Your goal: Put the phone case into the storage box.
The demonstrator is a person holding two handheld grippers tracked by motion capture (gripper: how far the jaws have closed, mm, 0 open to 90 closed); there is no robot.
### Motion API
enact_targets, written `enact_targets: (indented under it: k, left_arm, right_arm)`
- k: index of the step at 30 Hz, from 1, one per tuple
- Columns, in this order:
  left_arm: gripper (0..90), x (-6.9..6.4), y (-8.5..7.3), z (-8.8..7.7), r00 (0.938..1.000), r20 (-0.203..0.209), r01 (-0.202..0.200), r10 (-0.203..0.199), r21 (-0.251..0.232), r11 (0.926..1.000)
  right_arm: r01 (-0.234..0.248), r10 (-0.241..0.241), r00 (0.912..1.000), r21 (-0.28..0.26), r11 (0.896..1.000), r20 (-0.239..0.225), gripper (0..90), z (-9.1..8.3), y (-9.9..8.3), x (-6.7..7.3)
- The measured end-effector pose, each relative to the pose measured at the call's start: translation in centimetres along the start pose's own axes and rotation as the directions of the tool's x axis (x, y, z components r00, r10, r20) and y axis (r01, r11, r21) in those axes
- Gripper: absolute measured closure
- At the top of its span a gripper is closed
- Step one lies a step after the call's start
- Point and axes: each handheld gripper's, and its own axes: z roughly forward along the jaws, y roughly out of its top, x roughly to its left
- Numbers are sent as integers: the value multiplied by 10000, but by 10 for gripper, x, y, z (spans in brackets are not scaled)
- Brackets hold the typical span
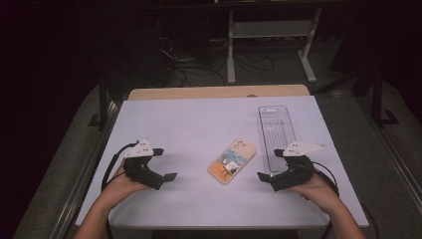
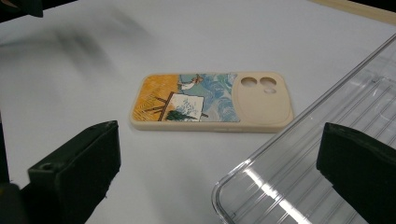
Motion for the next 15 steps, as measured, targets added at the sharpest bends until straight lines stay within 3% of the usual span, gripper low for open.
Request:
enact_targets:
  k: [3,15]
  left_arm:
    - [0,-2,-4,0,10000,29,7,-7,-171,9999]
    - [0,0,-7,2,10000,53,47,-47,44,10000]
  right_arm:
    - [53,-53,10000,-28,10000,-1,0,0,0,0]
    - [13,-13,10000,11,10000,17,0,0,0,0]
